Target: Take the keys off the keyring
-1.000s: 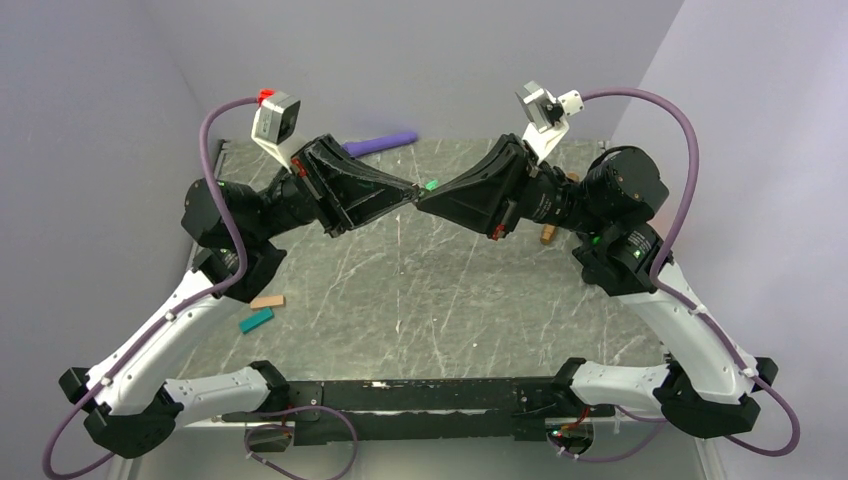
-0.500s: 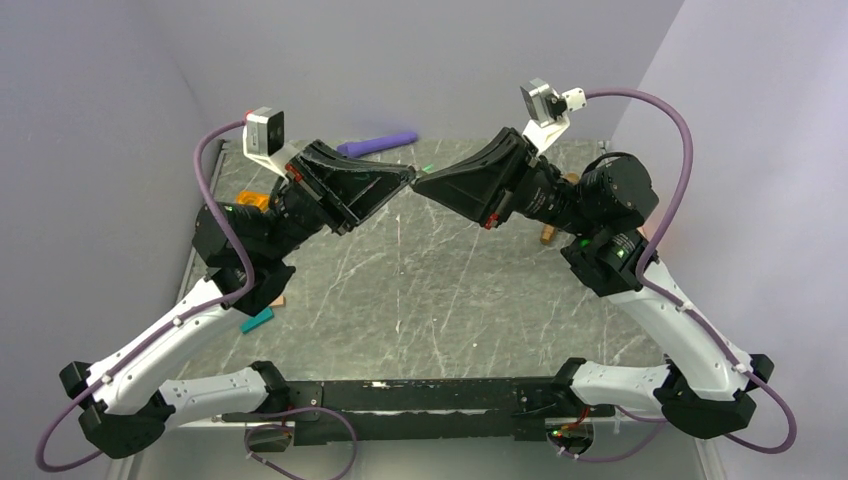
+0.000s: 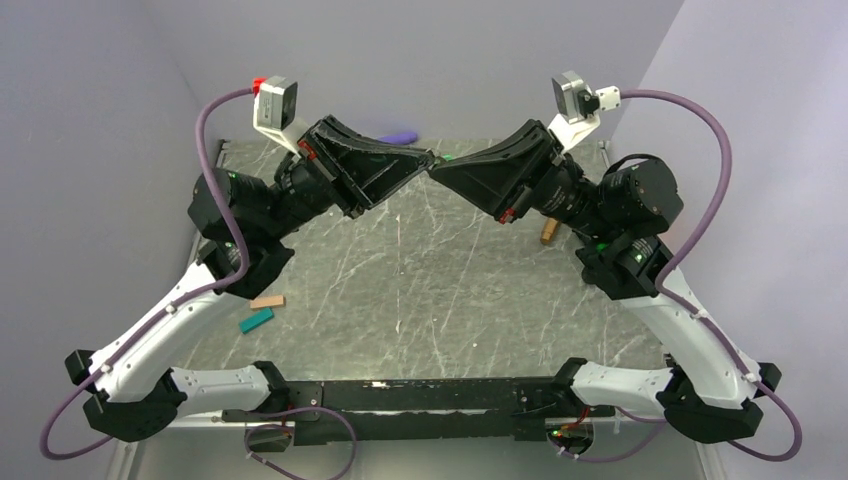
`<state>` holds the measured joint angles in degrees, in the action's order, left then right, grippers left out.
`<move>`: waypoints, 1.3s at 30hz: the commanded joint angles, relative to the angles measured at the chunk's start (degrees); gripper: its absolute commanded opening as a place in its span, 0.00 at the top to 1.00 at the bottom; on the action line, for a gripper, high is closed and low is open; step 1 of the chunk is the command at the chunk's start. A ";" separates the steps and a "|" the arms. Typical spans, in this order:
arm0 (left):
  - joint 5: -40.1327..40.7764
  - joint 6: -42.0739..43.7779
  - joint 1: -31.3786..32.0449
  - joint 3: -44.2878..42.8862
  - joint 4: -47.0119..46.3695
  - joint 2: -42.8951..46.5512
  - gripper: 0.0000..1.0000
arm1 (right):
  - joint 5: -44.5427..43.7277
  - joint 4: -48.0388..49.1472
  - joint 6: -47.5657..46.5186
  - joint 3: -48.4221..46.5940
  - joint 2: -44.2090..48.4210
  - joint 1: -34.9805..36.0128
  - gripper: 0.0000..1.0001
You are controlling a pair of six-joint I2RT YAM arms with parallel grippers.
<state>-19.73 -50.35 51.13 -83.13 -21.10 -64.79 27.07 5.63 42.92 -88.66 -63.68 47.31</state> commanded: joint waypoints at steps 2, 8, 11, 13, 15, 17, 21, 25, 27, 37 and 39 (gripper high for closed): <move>-12.70 9.03 2.18 -7.46 23.57 -3.85 1.00 | -0.07 -8.55 -5.12 -2.03 -1.56 0.35 1.00; -20.11 13.82 1.74 -13.15 33.59 -6.10 1.00 | 3.19 -16.56 -10.39 -5.18 -1.82 0.33 1.00; -23.92 15.13 1.71 -15.46 37.60 -7.72 1.00 | 5.42 -21.14 -13.07 -7.62 -2.81 0.33 1.00; -26.18 15.68 1.71 -16.28 39.69 -8.48 1.00 | 6.61 -24.04 -14.52 -9.16 -3.60 0.35 1.00; -28.04 16.68 1.69 -17.39 42.22 -9.38 1.00 | 7.51 -26.42 -15.81 -10.26 -4.05 0.33 1.00; -28.49 18.68 1.72 -19.04 46.88 -10.04 1.00 | 7.93 -28.35 -16.90 -11.01 -4.28 0.32 1.00; -27.94 21.75 1.57 -20.44 51.81 -10.14 1.00 | 8.30 -30.65 -18.24 -11.88 -4.47 0.33 1.00; -29.26 23.86 1.52 -22.63 57.06 -11.51 1.00 | 8.86 -31.47 -18.57 -12.45 -5.13 0.33 1.00; -29.51 24.92 1.51 -22.82 59.22 -11.60 1.00 | 9.19 -31.44 -18.49 -12.56 -5.36 0.35 1.00; -30.67 26.50 1.51 -21.84 62.47 -11.78 0.99 | 9.25 -31.21 -18.22 -12.99 -6.28 0.33 1.00; -31.03 26.78 1.53 -22.13 63.19 -12.25 0.99 | 9.15 -31.18 -18.13 -12.98 -6.34 0.36 1.00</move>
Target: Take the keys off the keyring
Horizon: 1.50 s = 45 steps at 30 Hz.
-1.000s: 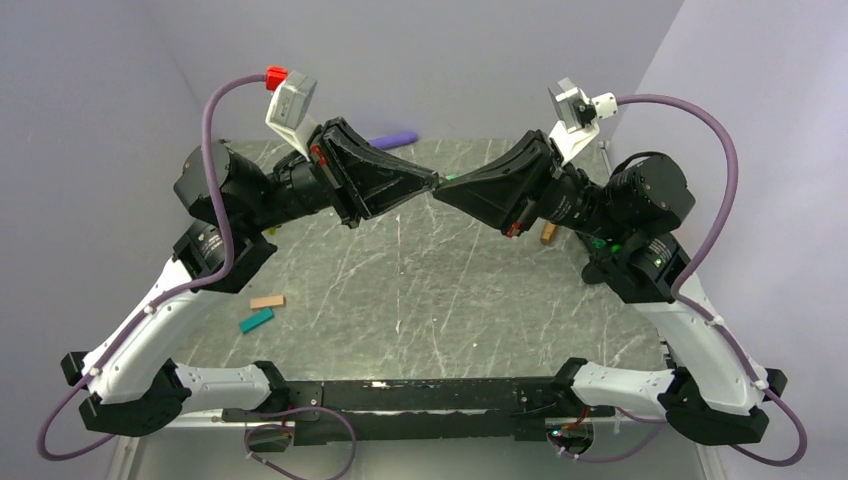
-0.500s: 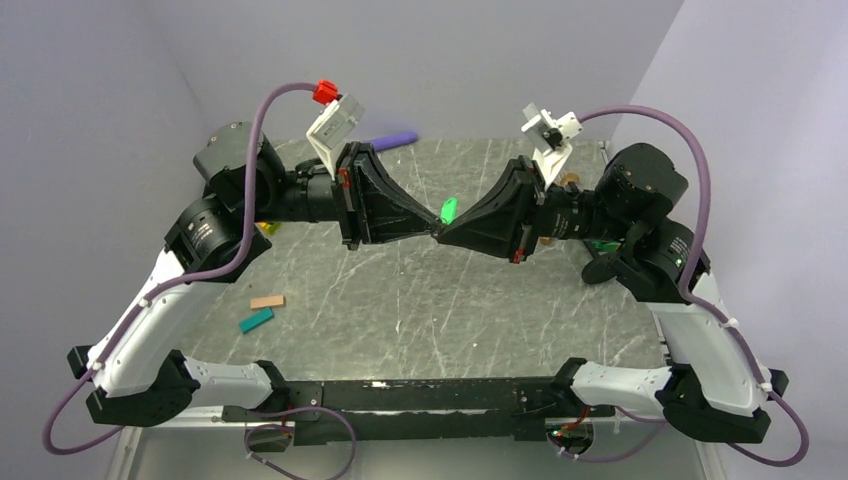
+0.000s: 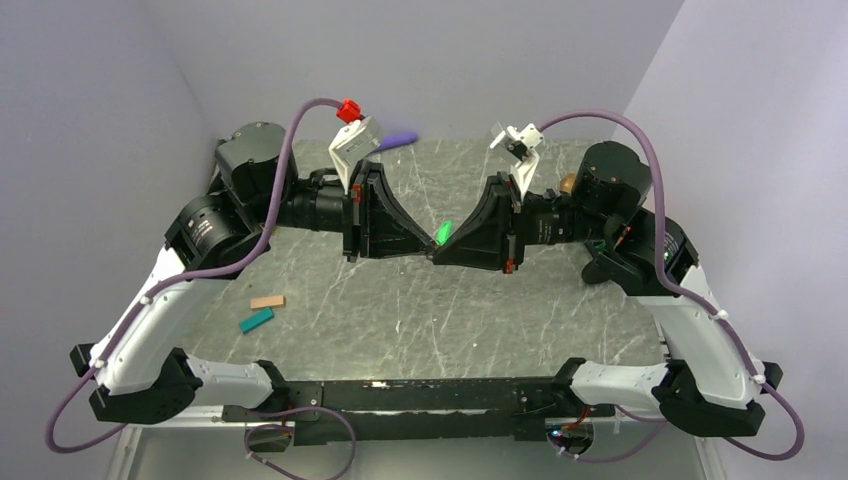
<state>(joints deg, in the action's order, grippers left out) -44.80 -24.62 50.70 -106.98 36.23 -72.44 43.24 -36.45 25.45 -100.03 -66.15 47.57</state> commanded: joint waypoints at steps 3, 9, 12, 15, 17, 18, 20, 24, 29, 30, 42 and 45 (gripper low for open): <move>-6.35 1.75 1.95 0.94 7.71 -5.34 0.98 | -7.25 10.96 -0.60 -1.43 -3.66 0.07 1.00; -4.52 3.80 1.95 -0.97 11.81 -6.74 1.00 | -7.65 11.58 -0.11 -0.84 -3.43 0.07 1.00; 0.05 3.73 2.12 0.07 11.59 -5.70 1.00 | -8.12 12.57 0.41 -0.34 -3.24 0.07 1.00; 4.94 1.66 2.63 3.91 6.86 -3.19 1.00 | -9.15 14.14 1.16 0.38 -3.04 0.07 1.00; 8.20 -0.12 2.73 6.73 3.67 -1.21 1.00 | -9.63 15.26 1.70 0.88 -2.98 0.07 1.00; 10.48 -1.22 2.81 8.09 1.86 -0.43 1.00 | -10.15 15.90 2.01 1.33 -2.87 0.06 1.00; 13.64 -3.41 2.94 12.10 -2.42 1.63 1.00 | -12.07 18.14 2.97 2.64 -2.27 0.08 1.00; 18.07 -6.95 3.01 18.09 -12.16 6.02 1.00 | -15.85 27.42 6.92 7.10 -0.47 0.07 1.00; 22.08 -11.79 3.00 25.01 -24.53 11.15 1.00 | -17.43 34.70 10.65 8.15 -1.43 0.04 1.00; 22.46 -12.57 3.00 26.14 -26.68 11.71 1.00 | -18.08 36.96 11.79 9.11 -1.28 0.04 1.00; 20.57 -12.09 2.85 22.91 -31.58 11.09 1.00 | -19.97 45.64 16.03 9.50 -2.08 0.11 0.85; 20.95 -13.19 2.76 23.88 -32.93 11.26 1.00 | -20.85 46.28 16.39 10.23 -1.39 0.07 0.90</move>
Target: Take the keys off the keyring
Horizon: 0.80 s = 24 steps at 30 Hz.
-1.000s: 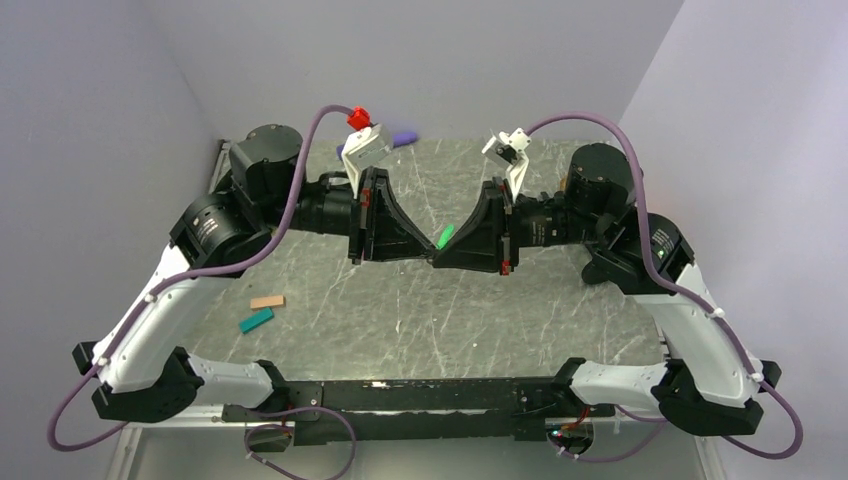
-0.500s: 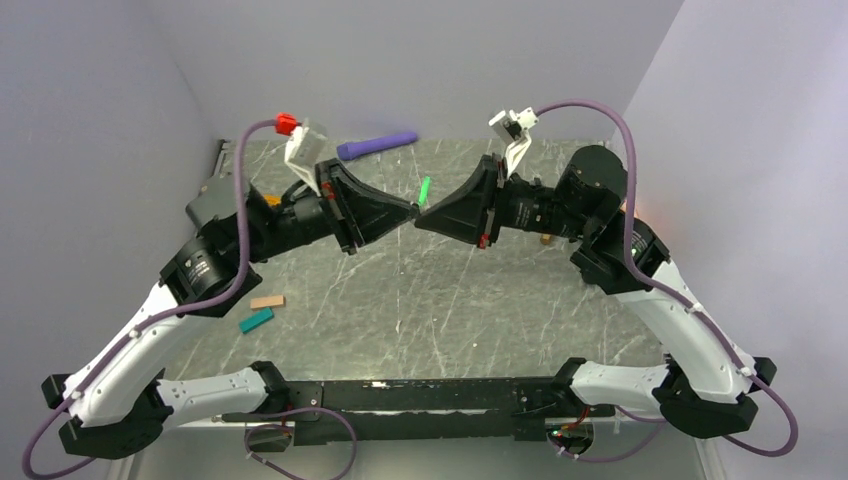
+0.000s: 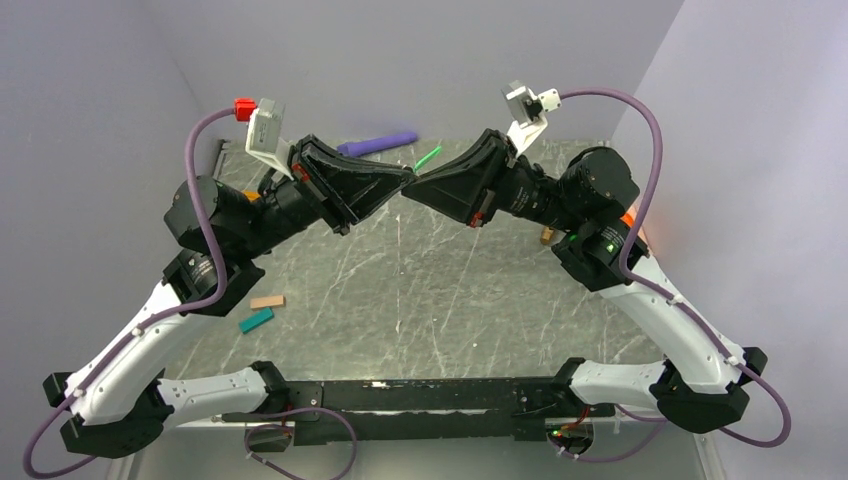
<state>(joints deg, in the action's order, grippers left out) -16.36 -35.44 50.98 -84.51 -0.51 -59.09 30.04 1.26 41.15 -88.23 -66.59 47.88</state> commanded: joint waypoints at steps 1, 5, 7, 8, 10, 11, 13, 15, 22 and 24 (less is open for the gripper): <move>-7.20 -2.73 2.49 1.80 3.34 -2.06 1.00 | -7.98 8.93 1.05 -1.27 -0.81 -0.26 0.92; -6.92 -4.10 2.47 3.03 0.96 -1.98 1.00 | -8.19 9.40 1.62 -0.77 -0.52 -0.23 1.00; -6.80 -3.68 2.46 2.28 1.12 -2.22 1.00 | -7.48 8.91 1.53 -0.85 -0.39 -0.22 1.00; -6.62 -3.10 2.50 1.60 2.35 -2.38 1.00 | -6.84 8.39 1.38 -1.02 -0.39 -0.19 0.95; -6.63 -1.58 2.43 -0.28 5.35 -2.67 1.00 | -5.51 6.68 0.74 -1.83 -0.41 -0.19 0.75; -6.78 -0.79 2.26 -1.18 6.83 -2.72 1.00 | -4.79 5.60 0.22 -2.24 -0.34 -0.26 0.62; -7.13 0.21 1.69 -2.56 9.45 -2.57 1.00 | -3.81 2.98 -1.08 -2.75 0.14 -0.24 0.41; -7.63 0.92 0.88 -3.48 11.79 -2.24 1.00 | -3.97 0.14 -2.65 -2.91 1.10 -0.25 0.26; -7.36 3.36 -0.84 -5.08 17.76 -1.17 1.00 | -5.27 -14.02 -10.85 -7.21 3.47 -0.25 0.15; -6.76 3.78 -1.05 -4.90 18.56 -0.83 1.00 | -3.28 -17.74 -12.42 -9.66 2.55 -0.26 0.14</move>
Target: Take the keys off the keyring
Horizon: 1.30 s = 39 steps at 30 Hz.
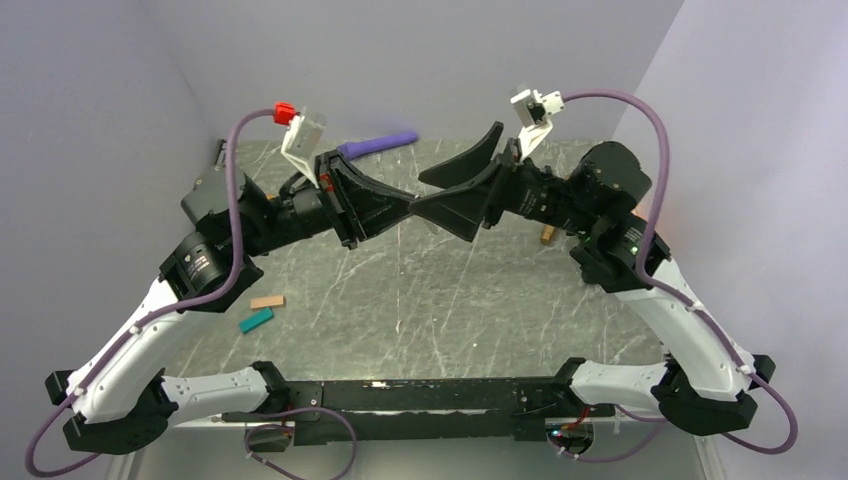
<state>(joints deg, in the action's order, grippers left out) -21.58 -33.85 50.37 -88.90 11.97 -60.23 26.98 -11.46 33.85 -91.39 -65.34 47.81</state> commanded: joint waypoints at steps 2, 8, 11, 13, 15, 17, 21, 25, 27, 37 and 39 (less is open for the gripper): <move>-1.23 2.79 -0.49 -0.48 6.73 0.51 1.00 | 0.99 -8.89 -6.66 -8.75 0.33 -0.26 0.15; 0.06 4.92 -0.51 -1.28 9.99 0.38 1.00 | -1.00 -18.35 -10.33 -11.74 -0.28 -0.24 0.23; 1.78 6.48 -0.51 -2.35 13.04 0.07 1.00 | -5.32 -22.31 -11.51 -12.09 0.33 -0.14 0.27; 3.25 6.93 -0.58 -2.67 14.45 0.14 1.00 | -6.07 -23.99 -11.33 -11.10 1.22 -0.28 0.32; 4.55 6.43 -0.61 -2.02 14.27 0.64 1.00 | -4.41 -23.07 -9.97 -7.98 2.12 -0.22 0.38; 5.64 5.61 -0.62 -1.18 13.89 1.03 1.00 | -1.19 -21.45 -8.26 -5.06 2.59 -0.22 0.45; 7.63 4.90 -0.61 -1.38 14.55 1.00 1.00 | 4.16 -20.34 -5.98 -2.21 1.44 -0.13 0.53; 9.81 4.81 -0.75 -2.79 16.33 0.69 1.00 | 4.92 -20.06 -5.58 -1.18 1.00 -0.17 0.58; 10.19 4.38 -0.80 -3.50 17.12 0.36 1.00 | 4.55 -19.23 -5.18 -0.54 1.32 -0.14 0.58; 12.94 2.98 -0.87 -3.80 18.30 0.37 1.00 | 6.42 -14.44 -2.91 1.30 -0.08 -0.17 0.52; 13.34 2.34 -0.81 -3.47 18.07 0.58 1.00 | 6.38 -14.18 -2.82 1.59 -0.29 -0.12 0.45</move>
<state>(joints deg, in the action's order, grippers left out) -9.98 -29.78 49.74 -91.26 30.68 -60.23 32.14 -29.47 29.67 -90.45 -65.28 47.66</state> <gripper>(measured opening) 0.011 0.497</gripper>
